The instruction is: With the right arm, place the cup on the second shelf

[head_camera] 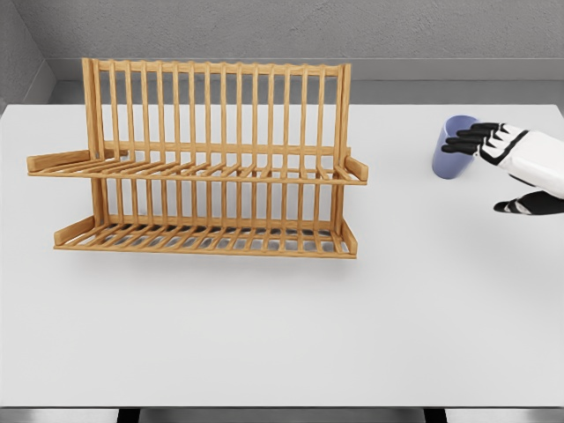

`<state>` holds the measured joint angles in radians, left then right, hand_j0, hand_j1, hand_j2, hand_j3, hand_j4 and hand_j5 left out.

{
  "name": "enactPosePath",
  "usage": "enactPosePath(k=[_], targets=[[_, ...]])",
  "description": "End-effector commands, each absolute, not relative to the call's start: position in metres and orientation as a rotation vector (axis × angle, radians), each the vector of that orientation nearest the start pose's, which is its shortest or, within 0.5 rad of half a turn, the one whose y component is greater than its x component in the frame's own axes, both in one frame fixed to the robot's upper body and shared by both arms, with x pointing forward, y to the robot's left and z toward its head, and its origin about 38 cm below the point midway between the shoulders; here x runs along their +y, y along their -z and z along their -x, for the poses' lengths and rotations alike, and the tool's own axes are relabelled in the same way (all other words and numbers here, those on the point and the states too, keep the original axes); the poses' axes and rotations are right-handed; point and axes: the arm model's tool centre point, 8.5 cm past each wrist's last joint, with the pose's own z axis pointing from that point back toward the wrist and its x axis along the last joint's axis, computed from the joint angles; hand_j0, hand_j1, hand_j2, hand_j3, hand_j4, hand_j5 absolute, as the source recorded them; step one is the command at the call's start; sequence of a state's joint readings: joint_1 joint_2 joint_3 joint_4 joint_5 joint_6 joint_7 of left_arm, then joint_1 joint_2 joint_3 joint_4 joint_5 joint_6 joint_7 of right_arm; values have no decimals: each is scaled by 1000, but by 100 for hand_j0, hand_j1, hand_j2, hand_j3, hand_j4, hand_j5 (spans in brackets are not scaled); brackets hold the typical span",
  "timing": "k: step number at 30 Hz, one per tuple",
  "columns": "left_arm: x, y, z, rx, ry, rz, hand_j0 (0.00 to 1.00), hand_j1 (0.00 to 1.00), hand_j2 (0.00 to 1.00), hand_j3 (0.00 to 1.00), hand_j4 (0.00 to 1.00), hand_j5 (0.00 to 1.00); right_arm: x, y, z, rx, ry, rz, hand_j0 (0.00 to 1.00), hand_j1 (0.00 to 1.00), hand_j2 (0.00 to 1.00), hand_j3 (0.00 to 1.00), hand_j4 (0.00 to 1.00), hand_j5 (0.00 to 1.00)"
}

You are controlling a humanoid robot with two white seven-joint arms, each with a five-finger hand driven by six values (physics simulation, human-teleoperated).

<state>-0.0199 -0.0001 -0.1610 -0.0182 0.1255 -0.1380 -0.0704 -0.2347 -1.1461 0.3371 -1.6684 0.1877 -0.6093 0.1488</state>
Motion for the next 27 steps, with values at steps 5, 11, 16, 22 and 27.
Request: enactPosePath(k=[5, 11, 16, 22, 27], targets=[[264, 261, -33, -173, 49, -12, 100, 100, 100, 100, 100, 100, -404, -259, -368, -1625, -1685, 567, 100, 100, 100, 100, 100, 100], [264, 261, -33, -173, 49, -12, 100, 100, 100, 100, 100, 100, -436, -273, -409, -1269, -1718, 587, 100, 100, 100, 100, 100, 100], [264, 261, -33, -173, 49, -12, 100, 100, 100, 100, 100, 100, -403, -250, -461, -1221, -1744, 470, 100, 100, 100, 100, 100, 100], [264, 261, -33, -173, 49, -12, 100, 100, 100, 100, 100, 100, -403, -252, -484, -1210, -1706, 483, 100, 100, 100, 100, 100, 100], [264, 261, -33, -173, 49, -12, 100, 100, 100, 100, 100, 100, -395, -238, -501, -1162, -1709, 461, 100, 100, 100, 100, 100, 100]])
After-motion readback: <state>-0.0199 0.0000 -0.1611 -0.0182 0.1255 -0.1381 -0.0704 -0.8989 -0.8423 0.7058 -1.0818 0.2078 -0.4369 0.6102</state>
